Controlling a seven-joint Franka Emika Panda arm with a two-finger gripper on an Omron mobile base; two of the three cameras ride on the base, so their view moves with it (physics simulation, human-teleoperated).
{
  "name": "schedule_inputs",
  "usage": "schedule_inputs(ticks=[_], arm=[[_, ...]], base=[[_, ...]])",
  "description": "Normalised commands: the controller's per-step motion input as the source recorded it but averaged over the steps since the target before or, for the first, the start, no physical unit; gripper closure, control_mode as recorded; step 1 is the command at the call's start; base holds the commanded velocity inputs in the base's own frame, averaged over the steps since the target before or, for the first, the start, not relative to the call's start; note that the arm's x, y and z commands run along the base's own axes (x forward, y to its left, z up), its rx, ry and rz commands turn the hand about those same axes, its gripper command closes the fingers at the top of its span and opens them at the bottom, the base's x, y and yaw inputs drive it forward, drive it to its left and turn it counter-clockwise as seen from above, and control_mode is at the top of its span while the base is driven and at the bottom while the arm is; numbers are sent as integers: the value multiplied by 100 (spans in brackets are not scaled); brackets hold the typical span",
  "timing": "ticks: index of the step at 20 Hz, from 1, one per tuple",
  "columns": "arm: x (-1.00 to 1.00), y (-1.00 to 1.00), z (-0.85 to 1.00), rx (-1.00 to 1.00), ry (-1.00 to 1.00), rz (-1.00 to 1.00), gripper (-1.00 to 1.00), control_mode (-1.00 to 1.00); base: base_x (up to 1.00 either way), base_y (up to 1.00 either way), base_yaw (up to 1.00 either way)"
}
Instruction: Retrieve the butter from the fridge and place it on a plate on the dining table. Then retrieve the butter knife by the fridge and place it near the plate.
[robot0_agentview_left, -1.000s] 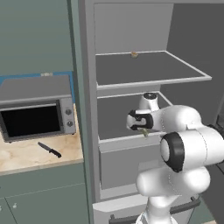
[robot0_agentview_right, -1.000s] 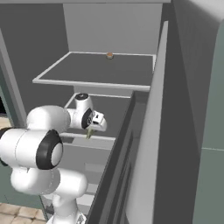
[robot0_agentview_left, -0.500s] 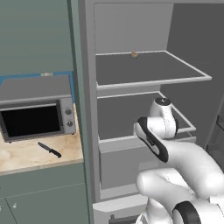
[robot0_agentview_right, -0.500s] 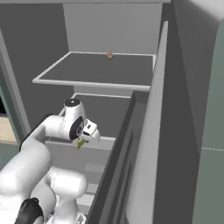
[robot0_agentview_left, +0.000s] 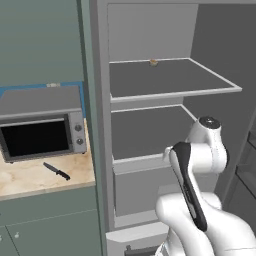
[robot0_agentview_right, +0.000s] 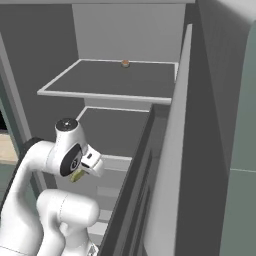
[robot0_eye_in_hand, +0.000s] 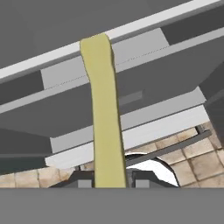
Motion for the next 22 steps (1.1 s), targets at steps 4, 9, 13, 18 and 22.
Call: schedule_inputs(ticks=[4,9,13,18,22], arm=[[-49,3,84,0,-2,-2,100,-100],[-35,2,82,-1,-5,-1,100,-100],[-38,1,34,-6,-23,2,100,-100],[-14,0,21,-11,2,3,100,-100],[0,0,2,-5,33,0,100,-100]], base=[[0,0,0],[0,0,0],[0,0,0],[0,0,0],[0,0,0]])
